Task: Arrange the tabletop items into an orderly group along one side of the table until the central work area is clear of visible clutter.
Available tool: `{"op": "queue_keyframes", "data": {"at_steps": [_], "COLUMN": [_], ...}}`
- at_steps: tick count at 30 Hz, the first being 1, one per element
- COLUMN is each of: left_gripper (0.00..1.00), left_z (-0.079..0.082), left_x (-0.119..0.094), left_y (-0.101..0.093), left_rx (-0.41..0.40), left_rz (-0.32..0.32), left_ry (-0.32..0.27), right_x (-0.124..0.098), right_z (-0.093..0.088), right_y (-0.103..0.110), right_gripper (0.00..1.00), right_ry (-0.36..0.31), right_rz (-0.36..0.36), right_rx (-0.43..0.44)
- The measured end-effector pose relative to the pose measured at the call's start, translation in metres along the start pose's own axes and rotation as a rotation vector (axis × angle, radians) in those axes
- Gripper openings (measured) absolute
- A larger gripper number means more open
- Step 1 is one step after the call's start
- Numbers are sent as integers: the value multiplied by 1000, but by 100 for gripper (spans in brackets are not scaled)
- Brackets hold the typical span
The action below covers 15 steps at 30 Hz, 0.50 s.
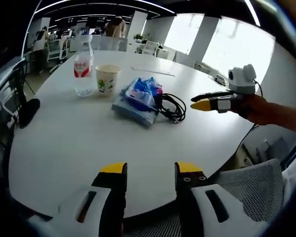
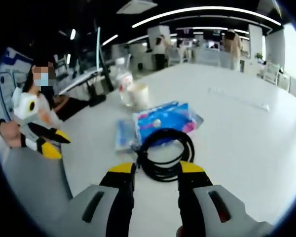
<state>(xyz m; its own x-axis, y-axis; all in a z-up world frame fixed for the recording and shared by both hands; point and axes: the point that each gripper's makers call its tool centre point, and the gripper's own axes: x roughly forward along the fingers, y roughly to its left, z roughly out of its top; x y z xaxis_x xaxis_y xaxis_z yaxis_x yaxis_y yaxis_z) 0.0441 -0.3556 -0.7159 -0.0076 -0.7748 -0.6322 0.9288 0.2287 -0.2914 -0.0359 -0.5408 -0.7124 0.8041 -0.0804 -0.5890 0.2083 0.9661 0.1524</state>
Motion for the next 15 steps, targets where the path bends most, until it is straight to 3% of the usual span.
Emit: {"op": "queue_keyframes", "data": {"at_steps": [7,15], "left_gripper": [37,37], "left_z": [-1,-2], "left_x": [0,0], "left_y": [-1,0], "left_rx": [3,8], "left_rz": [-1,7], "left_ry": [5,9], "right_x": [-11,-21], "right_z": [-20,-31], "right_y": [5,11], "right_gripper": [32,32], "right_ry": [7,-9], "right_rz": [-15,-37], "right_rx": [51,100]}}
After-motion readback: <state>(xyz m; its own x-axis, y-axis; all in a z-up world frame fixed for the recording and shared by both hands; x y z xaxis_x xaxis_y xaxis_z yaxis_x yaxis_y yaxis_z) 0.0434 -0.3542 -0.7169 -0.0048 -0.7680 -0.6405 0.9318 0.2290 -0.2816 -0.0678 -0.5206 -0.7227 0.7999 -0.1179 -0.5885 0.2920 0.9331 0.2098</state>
